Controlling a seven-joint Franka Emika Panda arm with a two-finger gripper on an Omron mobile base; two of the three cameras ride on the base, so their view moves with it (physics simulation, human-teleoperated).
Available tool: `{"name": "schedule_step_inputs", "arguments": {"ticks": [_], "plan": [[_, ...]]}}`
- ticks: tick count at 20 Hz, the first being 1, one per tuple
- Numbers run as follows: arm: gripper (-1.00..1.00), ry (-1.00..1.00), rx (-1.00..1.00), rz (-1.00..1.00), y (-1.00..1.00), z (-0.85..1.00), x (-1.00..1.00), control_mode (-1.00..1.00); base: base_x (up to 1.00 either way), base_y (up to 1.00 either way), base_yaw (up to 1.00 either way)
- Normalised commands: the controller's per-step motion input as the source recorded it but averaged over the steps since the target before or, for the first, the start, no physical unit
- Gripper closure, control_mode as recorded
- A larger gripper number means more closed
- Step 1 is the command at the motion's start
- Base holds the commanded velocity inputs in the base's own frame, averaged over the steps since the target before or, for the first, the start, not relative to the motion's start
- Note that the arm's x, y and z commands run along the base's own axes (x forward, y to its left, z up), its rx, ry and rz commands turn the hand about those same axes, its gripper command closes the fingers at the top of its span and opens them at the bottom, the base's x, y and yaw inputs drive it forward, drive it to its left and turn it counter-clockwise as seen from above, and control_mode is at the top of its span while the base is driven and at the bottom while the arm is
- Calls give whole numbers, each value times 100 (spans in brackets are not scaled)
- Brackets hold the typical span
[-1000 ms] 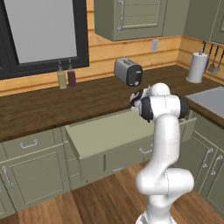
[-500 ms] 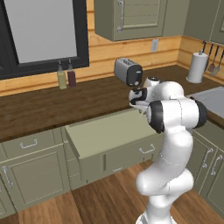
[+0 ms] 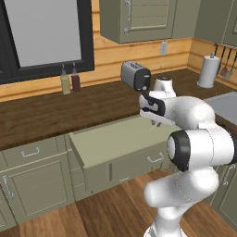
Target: Take a straw from the drawer in front and place it inside the glass cup on the dining counter.
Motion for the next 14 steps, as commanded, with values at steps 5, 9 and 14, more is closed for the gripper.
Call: {"name": "schedule_step_inputs", "arguments": {"ticks": [5, 9, 14], "plan": [[100, 0, -1, 0, 4, 0, -100, -100, 0, 0, 0], [100, -19, -2, 0, 20, 0, -100, -100, 0, 0, 0], [100, -6, -1, -3, 9, 3, -87, -100, 0, 0, 0]]}}
